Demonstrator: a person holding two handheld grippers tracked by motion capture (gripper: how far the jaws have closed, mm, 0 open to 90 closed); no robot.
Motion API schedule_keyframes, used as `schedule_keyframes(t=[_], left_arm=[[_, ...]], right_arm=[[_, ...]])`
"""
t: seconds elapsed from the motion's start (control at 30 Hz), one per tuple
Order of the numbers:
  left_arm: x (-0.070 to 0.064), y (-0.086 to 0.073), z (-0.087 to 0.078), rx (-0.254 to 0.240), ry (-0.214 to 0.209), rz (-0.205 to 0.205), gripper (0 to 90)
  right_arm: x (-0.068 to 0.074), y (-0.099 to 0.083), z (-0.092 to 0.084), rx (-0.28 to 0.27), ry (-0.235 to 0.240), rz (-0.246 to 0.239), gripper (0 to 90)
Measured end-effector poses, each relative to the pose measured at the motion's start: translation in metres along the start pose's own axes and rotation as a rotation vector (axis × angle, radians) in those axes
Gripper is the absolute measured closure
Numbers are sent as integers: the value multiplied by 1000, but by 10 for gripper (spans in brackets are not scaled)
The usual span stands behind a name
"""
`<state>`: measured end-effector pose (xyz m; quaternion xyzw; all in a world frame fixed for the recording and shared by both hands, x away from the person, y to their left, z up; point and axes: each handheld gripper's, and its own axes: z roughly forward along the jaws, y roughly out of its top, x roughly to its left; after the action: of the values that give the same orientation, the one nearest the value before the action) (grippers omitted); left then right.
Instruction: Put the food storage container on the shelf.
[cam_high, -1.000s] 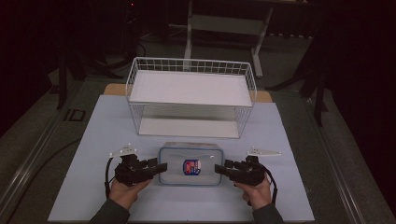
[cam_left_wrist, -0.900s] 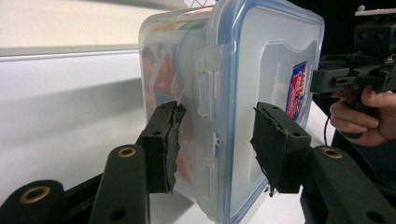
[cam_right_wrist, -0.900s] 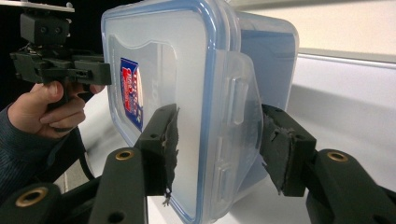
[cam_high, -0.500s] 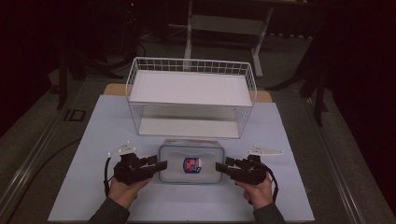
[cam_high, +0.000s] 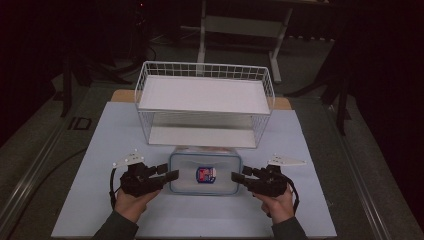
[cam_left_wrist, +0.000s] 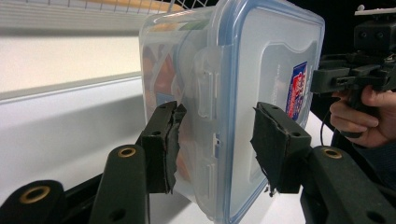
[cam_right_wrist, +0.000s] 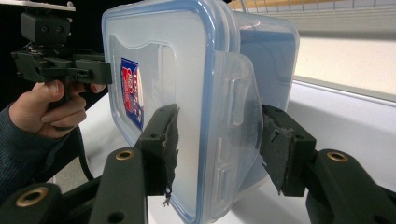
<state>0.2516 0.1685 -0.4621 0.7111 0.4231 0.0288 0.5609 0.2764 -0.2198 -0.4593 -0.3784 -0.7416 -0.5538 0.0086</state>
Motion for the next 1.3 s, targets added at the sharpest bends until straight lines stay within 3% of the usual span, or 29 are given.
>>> schedule_keyframes(t=[0.87,1.3], left_arm=[[-10,17,-9,-39,-8,33,515],[-14,33,-11,-56,-23,43,516]], right_arm=[[11,18,-12,-51,4,-42,494],[17,34,-20,-91,-1,-70,497]])
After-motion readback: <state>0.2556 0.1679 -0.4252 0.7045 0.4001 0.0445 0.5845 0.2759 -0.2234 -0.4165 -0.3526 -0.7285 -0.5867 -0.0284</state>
